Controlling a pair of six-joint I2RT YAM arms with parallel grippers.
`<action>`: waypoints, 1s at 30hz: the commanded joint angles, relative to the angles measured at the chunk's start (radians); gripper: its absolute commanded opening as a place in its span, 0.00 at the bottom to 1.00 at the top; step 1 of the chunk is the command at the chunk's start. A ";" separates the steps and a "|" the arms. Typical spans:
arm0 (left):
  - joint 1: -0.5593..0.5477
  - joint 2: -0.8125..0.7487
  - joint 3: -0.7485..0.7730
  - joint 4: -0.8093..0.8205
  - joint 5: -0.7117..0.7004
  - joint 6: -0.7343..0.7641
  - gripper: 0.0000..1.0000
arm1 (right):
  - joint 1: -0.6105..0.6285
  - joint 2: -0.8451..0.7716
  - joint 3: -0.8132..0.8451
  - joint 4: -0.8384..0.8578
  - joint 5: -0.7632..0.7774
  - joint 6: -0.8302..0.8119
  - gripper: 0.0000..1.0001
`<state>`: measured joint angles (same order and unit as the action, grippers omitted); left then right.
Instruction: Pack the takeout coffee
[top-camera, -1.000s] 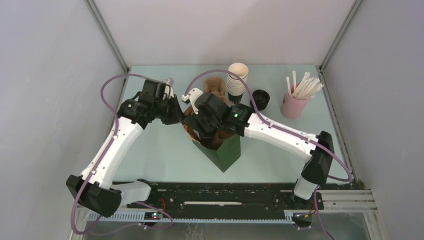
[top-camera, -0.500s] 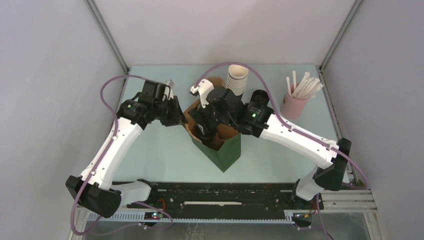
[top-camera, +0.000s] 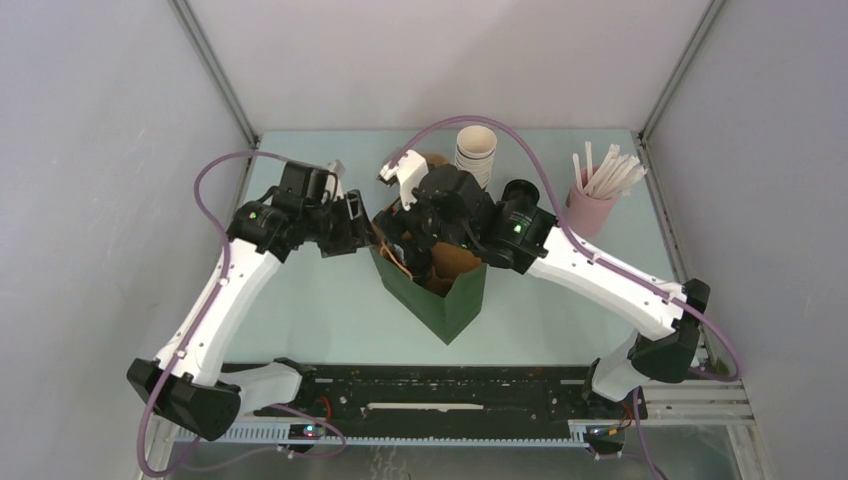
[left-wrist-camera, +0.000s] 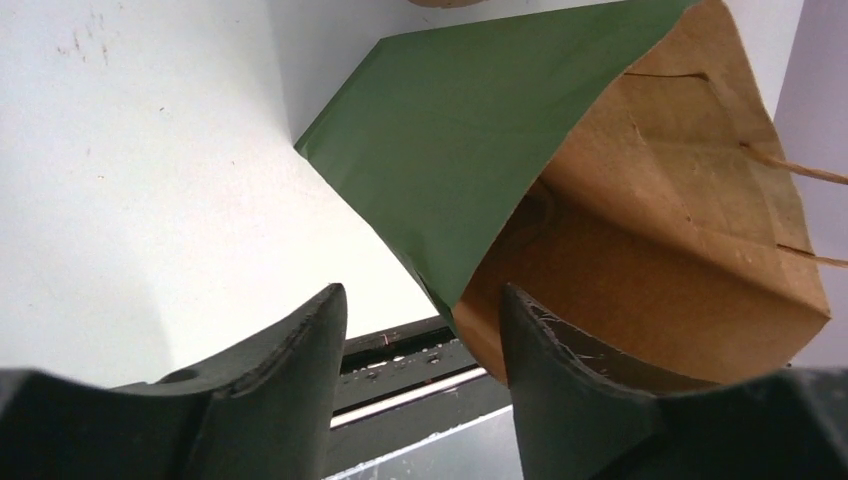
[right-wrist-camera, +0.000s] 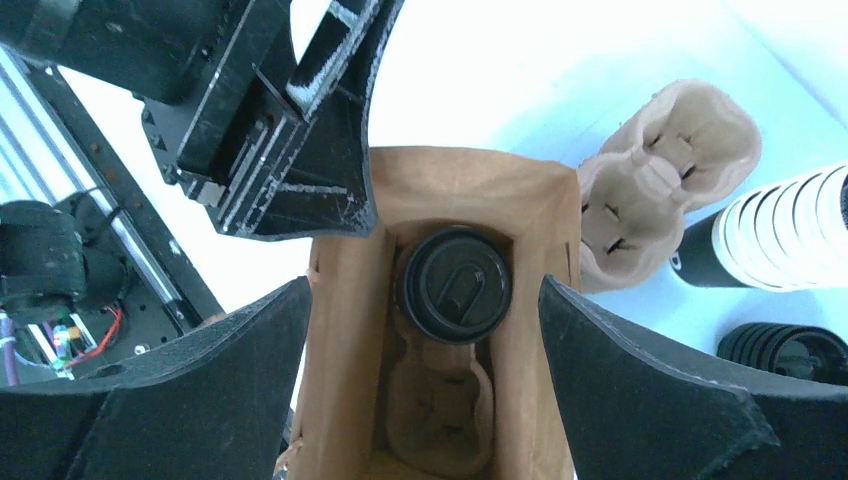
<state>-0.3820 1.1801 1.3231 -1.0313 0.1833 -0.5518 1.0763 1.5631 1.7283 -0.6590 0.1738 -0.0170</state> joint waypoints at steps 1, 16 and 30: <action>-0.005 -0.034 0.083 -0.007 -0.011 -0.015 0.66 | -0.006 -0.047 0.058 0.018 -0.015 -0.004 0.91; 0.027 -0.098 0.163 -0.013 -0.087 -0.050 0.77 | -0.093 -0.008 0.223 -0.042 -0.053 0.053 0.80; 0.087 -0.110 0.414 0.002 -0.143 -0.026 0.88 | -0.256 -0.065 0.512 -0.388 0.079 0.088 0.84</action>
<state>-0.3103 1.0790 1.6470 -1.0573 0.0731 -0.5835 0.8585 1.5848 2.2253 -0.9169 0.1993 0.0311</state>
